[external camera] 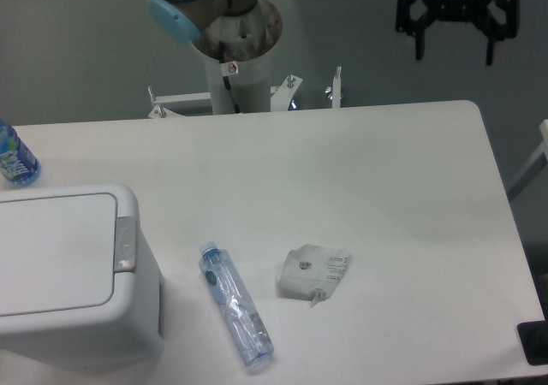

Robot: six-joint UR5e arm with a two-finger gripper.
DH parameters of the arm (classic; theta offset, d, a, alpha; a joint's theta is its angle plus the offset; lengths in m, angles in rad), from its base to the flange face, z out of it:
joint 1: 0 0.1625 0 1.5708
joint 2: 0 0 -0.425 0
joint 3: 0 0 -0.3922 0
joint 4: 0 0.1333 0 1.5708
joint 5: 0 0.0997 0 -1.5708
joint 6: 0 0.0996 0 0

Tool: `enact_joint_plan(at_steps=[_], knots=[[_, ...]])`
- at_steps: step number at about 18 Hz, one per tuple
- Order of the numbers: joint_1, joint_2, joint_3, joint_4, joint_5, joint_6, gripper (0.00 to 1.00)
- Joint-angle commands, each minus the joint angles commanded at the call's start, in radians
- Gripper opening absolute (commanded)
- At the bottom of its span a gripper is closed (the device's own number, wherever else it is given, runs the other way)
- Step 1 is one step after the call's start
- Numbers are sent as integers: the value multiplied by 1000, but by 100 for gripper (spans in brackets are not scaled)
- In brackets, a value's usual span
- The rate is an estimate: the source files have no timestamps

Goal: Open the trash can
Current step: 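Start moving the open gripper from its raised pose toward the table, then move the open gripper across the table toward the white trash can lid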

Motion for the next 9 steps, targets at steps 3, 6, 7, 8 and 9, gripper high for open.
enact_joint_plan(at_steps=[3, 6, 7, 8, 9], knots=[[-58, -32, -2, 78, 5, -161, 100], [-135, -61, 12, 149, -3, -390, 100], [-161, -72, 12, 175, -3, -469, 100], [-181, -83, 12, 201, -3, -532, 100], [-199, -94, 12, 219, -3, -584, 100]])
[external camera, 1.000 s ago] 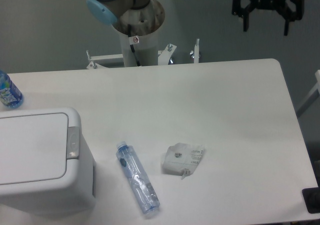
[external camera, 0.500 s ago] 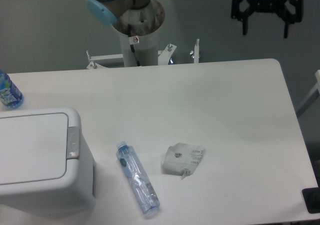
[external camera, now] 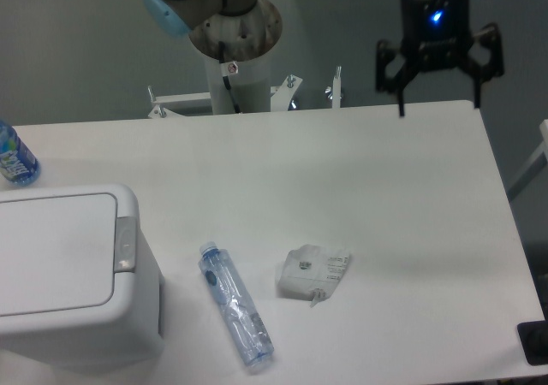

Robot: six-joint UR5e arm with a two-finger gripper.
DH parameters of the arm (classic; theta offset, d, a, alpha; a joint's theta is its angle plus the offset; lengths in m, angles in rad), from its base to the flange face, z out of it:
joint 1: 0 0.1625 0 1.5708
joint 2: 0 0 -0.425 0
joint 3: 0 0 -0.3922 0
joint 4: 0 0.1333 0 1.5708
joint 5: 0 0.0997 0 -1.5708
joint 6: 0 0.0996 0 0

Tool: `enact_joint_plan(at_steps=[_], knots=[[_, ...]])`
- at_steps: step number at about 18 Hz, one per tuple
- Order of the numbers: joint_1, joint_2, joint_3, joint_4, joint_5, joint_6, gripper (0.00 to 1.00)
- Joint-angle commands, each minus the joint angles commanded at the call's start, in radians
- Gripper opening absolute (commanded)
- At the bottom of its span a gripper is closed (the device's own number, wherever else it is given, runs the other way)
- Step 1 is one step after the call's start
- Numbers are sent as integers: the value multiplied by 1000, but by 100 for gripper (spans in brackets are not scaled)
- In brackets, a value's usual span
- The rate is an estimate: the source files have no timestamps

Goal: Open the trash can
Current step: 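Move the open gripper across the table toward the white trash can lid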

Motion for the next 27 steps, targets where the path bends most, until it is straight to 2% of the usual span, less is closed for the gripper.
enact_joint_plan(at_steps=[3, 6, 8, 16, 19, 27], knots=[[-95, -26, 12, 9, -32, -143, 100], [-140, -60, 23, 12, -127, -292, 100], [-175, -80, 37, 19, -156, -342, 100], [-310, -130, 67, 19, -172, -385, 100], [-348, -140, 61, 46, -198, -430, 100], [-384, -146, 54, 46, -221, -476, 100]])
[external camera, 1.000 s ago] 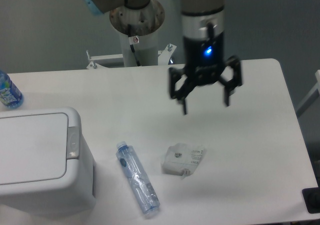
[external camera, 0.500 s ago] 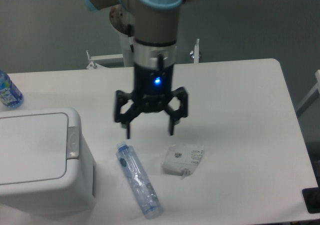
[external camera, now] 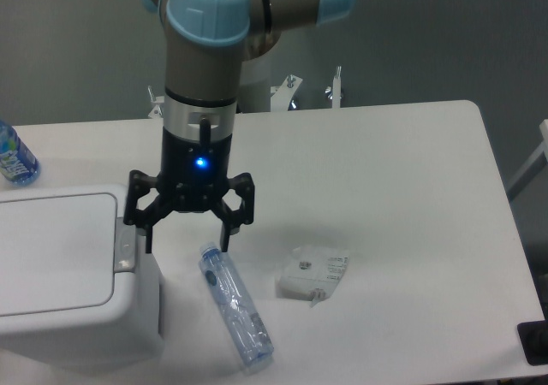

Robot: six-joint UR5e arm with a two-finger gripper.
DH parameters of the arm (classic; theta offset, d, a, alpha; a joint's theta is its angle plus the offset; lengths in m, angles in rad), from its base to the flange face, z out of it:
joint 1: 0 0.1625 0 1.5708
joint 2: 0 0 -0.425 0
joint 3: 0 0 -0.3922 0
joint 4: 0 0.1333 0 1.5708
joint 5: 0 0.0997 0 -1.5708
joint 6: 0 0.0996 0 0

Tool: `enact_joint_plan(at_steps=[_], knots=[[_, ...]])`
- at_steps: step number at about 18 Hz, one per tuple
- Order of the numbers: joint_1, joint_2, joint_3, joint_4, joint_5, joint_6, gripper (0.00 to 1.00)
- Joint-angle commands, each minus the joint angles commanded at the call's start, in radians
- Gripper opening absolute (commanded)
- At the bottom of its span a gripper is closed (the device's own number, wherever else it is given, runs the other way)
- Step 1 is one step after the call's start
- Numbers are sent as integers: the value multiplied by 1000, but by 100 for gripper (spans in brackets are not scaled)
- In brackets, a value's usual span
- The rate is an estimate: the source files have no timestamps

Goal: Open the trash can
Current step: 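Lower the gripper onto the lid's grey latch tab, then press down on the latch tab to pop the lid open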

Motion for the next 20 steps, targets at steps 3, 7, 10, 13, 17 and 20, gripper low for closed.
enact_joint_plan(at_steps=[3, 7, 10, 13, 17, 20], knots=[[-2, 0, -3, 0, 0, 0, 100], [-2, -6, -12, 0, 0, -2, 100], [-6, -8, -28, 0, 0, -2, 100], [-6, -8, -26, 0, 0, 0, 100], [-6, -9, -28, 0, 0, -2, 100], [-6, -9, -28, 0, 2, -2, 100]])
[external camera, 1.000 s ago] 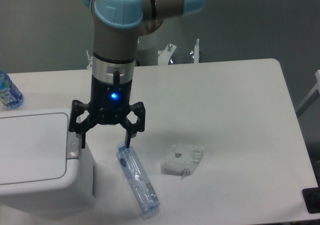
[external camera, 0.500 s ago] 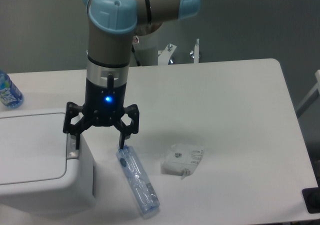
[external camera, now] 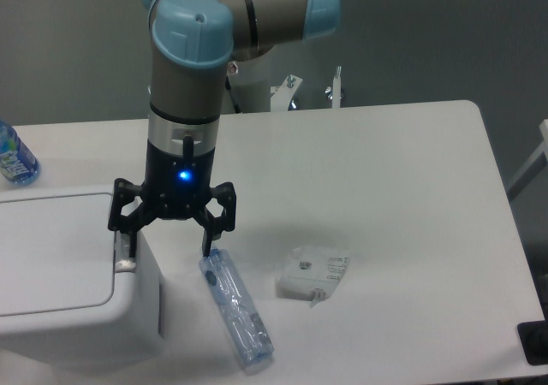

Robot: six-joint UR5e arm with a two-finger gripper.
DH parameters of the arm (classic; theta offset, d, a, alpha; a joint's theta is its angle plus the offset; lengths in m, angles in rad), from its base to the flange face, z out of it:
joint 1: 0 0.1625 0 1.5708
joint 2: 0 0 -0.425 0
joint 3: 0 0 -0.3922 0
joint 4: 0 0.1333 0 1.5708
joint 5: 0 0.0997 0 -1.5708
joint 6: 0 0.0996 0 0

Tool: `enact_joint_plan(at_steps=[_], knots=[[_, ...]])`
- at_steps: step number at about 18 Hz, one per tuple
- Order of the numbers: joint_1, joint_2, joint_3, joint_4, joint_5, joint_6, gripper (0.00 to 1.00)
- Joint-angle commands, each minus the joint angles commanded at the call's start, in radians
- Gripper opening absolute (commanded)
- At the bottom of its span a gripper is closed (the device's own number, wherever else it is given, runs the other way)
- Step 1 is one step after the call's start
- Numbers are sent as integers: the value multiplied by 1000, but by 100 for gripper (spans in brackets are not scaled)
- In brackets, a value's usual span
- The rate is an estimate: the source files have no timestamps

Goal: Open the trash can
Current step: 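Press down on the latch tab to pop the lid open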

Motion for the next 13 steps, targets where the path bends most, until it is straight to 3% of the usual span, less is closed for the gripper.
enact_joint_plan(at_steps=[8, 13], knots=[[0, -5, 9, 2, 0, 2, 100], [26, -2, 93, 18, 53, 9, 100]])
